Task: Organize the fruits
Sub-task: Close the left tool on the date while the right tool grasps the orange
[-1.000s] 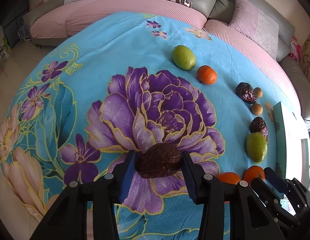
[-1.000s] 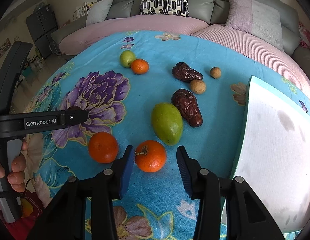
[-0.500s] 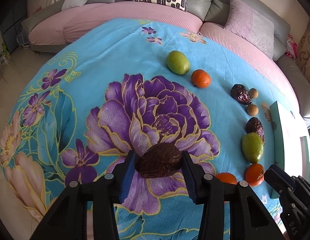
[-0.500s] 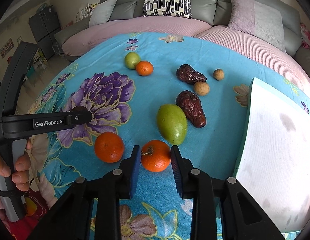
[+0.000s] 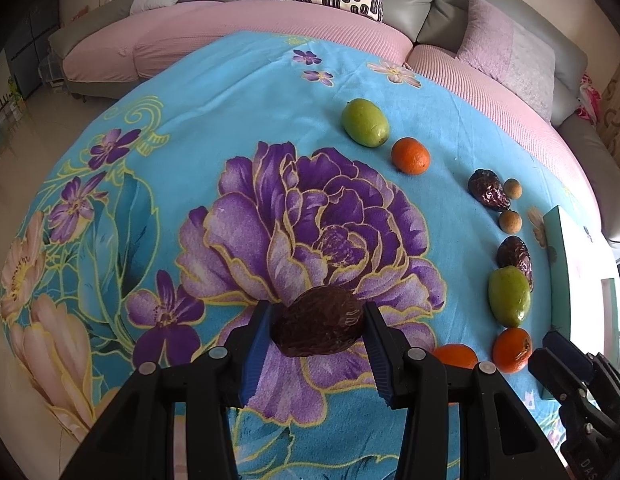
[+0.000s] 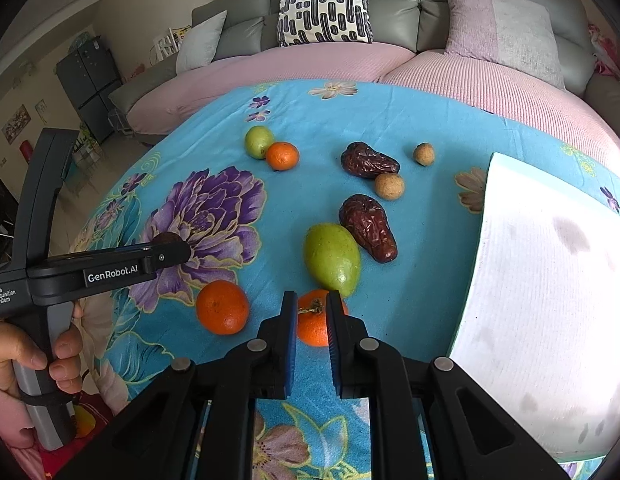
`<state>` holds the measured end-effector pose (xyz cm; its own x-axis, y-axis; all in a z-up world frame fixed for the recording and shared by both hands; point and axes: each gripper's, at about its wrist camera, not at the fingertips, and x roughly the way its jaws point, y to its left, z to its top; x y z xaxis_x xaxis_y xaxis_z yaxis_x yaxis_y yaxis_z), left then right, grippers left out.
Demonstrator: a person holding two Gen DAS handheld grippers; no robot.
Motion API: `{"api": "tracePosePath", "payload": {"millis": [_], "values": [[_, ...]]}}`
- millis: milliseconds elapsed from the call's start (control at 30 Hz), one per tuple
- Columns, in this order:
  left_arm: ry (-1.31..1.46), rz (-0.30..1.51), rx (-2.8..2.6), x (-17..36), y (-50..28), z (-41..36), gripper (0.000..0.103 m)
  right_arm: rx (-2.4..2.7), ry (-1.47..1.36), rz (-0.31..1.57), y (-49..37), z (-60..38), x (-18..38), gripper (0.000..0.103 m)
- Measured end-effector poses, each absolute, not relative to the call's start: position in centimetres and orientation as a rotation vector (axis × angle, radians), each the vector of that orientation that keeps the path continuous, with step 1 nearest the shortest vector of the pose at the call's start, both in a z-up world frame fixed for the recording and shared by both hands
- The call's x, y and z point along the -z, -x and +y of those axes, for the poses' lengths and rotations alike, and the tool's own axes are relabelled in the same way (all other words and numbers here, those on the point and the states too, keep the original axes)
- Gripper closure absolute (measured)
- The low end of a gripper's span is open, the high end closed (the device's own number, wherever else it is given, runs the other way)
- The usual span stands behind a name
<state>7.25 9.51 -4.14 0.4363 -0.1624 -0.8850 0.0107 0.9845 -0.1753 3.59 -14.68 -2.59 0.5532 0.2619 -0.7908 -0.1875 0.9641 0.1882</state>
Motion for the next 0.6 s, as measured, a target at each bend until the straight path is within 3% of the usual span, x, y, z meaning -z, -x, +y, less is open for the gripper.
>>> {"api": "tracePosePath", "payload": {"millis": [33,100,267,400,600], "values": [[0.156,1.117,0.109,4.1,-7.2,9.6,0.055,-0.262,-0.092,0.944,-3.6,-14.9,2.5,0.075],[0.162,1.119,0.11,4.2,-7.2,9.6,0.055,-0.266,-0.104,0.939,-3.6,-15.1,2.5,0.069],[0.167,1.127,0.119,4.2,-7.2,9.6,0.055,-0.313,-0.07,0.954,-3.6,-13.9,2.8,0.069],[0.172,1.129,0.116,4.2,-7.2,9.6,0.055,-0.322,-0.019,0.966,-3.6,-12.8,3.5,0.059],[0.171,1.131,0.116,4.2,-7.2,9.6,0.055,-0.231,0.037,0.99,-3.9,-13.0,4.4,0.059]]}}
